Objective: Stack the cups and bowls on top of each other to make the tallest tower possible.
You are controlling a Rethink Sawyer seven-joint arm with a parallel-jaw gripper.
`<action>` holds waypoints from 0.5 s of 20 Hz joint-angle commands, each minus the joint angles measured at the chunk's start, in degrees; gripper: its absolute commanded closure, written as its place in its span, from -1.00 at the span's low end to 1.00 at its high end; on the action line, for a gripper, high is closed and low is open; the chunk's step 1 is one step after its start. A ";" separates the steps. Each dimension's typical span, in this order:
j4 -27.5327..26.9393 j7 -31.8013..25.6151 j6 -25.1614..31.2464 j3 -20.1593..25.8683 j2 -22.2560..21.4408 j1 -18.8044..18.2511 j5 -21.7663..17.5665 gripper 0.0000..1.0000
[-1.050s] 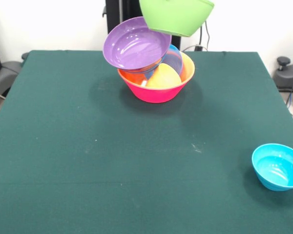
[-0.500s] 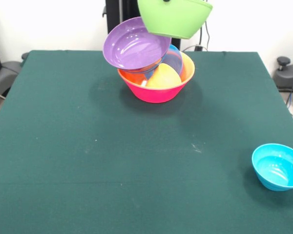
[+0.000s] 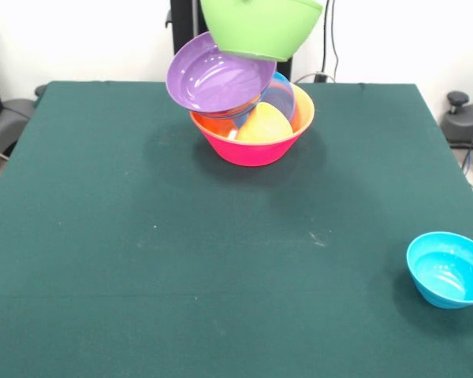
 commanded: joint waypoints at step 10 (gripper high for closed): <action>2.68 -18.80 5.26 12.78 1.40 -2.30 1.09 1.00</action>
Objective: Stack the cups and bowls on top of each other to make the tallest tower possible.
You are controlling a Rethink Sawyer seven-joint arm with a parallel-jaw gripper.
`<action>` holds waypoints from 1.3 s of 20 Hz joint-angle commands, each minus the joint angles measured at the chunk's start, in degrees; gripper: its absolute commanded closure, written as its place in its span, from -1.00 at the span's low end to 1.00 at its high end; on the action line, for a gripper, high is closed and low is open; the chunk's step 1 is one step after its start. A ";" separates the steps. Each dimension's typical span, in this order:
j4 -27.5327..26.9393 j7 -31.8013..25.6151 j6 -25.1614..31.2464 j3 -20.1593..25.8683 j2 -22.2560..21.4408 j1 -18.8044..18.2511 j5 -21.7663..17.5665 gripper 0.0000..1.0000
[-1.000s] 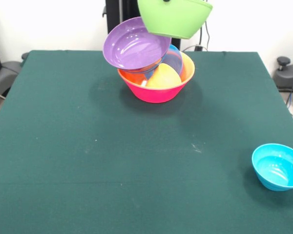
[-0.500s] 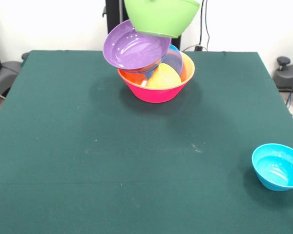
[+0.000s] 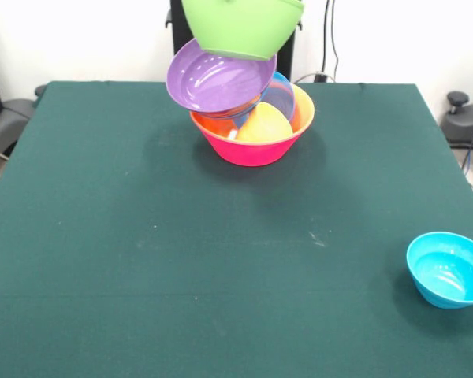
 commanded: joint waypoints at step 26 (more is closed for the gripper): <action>4.40 -20.10 14.04 16.28 1.66 -0.97 4.02 1.00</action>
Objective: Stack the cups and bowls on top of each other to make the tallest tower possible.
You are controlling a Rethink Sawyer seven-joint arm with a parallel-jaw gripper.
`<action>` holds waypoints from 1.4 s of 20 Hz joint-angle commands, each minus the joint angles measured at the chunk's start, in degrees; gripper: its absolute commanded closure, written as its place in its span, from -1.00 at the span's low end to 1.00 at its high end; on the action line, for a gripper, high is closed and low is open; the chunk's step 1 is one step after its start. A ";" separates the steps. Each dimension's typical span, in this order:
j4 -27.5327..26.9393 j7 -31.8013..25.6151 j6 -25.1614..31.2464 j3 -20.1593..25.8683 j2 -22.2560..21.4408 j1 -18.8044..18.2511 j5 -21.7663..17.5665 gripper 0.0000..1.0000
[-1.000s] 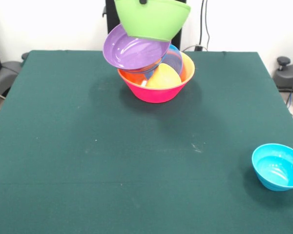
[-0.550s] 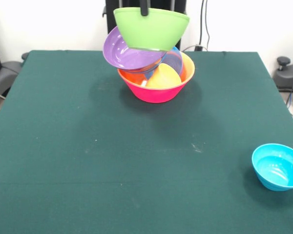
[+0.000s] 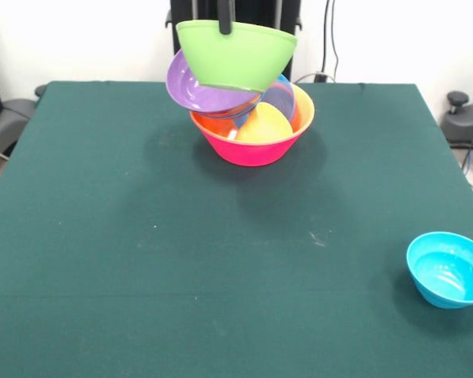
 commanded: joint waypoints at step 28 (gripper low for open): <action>8.42 -24.07 10.66 15.80 -2.32 -2.10 1.92 1.00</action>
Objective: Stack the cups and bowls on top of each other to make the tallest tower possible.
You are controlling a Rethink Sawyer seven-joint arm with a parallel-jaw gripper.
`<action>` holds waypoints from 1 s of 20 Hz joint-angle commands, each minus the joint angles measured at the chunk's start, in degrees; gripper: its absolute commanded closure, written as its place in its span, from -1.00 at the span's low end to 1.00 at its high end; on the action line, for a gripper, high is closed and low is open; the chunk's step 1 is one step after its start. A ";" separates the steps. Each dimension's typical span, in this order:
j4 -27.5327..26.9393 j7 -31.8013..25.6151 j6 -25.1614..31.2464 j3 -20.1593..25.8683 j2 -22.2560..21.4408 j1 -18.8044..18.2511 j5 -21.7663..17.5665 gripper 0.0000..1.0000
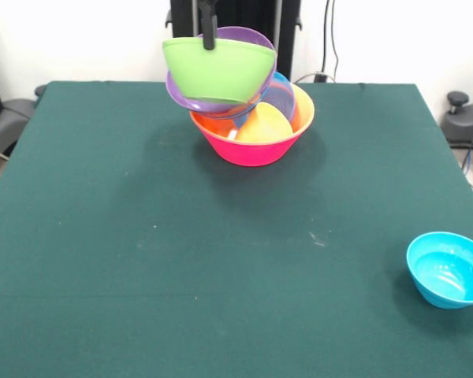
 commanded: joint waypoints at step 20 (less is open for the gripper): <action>4.06 -8.34 0.61 9.78 -2.42 0.77 -0.32 1.00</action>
